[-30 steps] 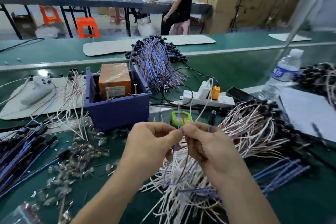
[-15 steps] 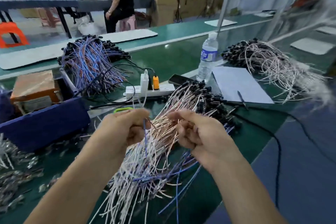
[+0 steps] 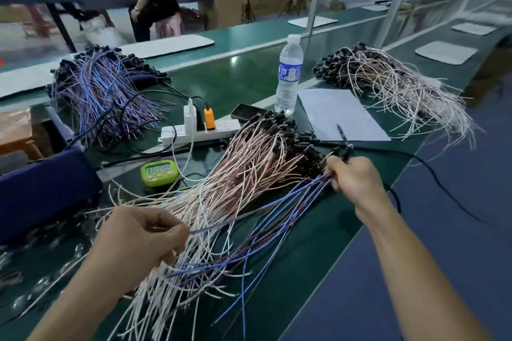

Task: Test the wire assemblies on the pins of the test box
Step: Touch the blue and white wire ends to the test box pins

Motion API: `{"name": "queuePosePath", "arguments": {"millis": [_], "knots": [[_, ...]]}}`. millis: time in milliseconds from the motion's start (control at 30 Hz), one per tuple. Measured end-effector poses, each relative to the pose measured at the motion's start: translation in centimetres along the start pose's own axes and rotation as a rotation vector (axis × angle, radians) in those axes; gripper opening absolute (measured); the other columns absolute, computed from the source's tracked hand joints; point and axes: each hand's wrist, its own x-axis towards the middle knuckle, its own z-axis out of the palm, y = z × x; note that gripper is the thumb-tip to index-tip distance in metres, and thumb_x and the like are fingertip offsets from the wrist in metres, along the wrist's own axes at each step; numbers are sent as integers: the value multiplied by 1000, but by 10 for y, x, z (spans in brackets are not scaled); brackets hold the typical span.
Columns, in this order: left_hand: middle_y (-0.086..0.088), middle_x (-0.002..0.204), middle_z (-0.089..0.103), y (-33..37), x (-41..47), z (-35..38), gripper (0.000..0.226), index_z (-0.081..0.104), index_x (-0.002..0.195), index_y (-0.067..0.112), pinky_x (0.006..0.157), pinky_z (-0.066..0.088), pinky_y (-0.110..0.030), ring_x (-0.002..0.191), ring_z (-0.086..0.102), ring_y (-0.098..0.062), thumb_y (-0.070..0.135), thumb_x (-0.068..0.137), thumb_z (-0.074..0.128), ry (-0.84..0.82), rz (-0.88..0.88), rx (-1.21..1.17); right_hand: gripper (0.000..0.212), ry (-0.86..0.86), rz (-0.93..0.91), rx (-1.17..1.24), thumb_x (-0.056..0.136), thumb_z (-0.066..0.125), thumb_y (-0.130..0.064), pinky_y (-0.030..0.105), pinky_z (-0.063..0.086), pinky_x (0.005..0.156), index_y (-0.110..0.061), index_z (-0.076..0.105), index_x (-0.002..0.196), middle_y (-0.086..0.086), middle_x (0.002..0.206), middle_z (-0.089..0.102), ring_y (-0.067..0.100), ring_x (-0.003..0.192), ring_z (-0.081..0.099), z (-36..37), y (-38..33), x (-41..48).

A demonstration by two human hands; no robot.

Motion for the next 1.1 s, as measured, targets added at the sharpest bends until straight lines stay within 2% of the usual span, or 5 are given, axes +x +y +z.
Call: {"name": "queuePosePath", "arguments": {"millis": [267,500,733,900,1100], "knots": [[18,59,70,3,-10,0,23,74,70,58,48,48,-16,46,60,0,40,80,83,-136,71,367,58,56,-167,-561,85,70,-54,29,39,51,-11,54,51,0,50,56,26,53,58,23,8,6],[36,53,50,4,-16,6,14,74,81,57,54,41,-18,58,51,2,67,71,76,254,242,589,60,228,-324,-537,89,67,-53,24,29,48,-11,49,51,-4,38,44,13,40,47,37,-2,-24],[25,74,71,15,-13,6,33,72,114,54,71,55,-36,48,57,-4,62,82,66,366,243,238,54,-252,-537,-68,89,68,-45,26,40,46,-16,47,47,-8,41,46,9,39,40,95,-64,-101],[14,50,61,6,-11,-12,25,79,98,44,55,40,-27,48,53,-7,24,88,69,551,253,277,51,-379,-659,54,92,67,-35,28,39,44,-17,51,47,-6,43,50,13,42,46,146,-110,-145],[13,79,75,-36,-34,-62,34,80,95,36,67,47,-18,74,65,-11,9,76,71,691,184,264,46,-606,-718,69,87,67,-33,33,34,49,-20,49,47,-5,43,45,11,46,41,197,-148,-197]]}}
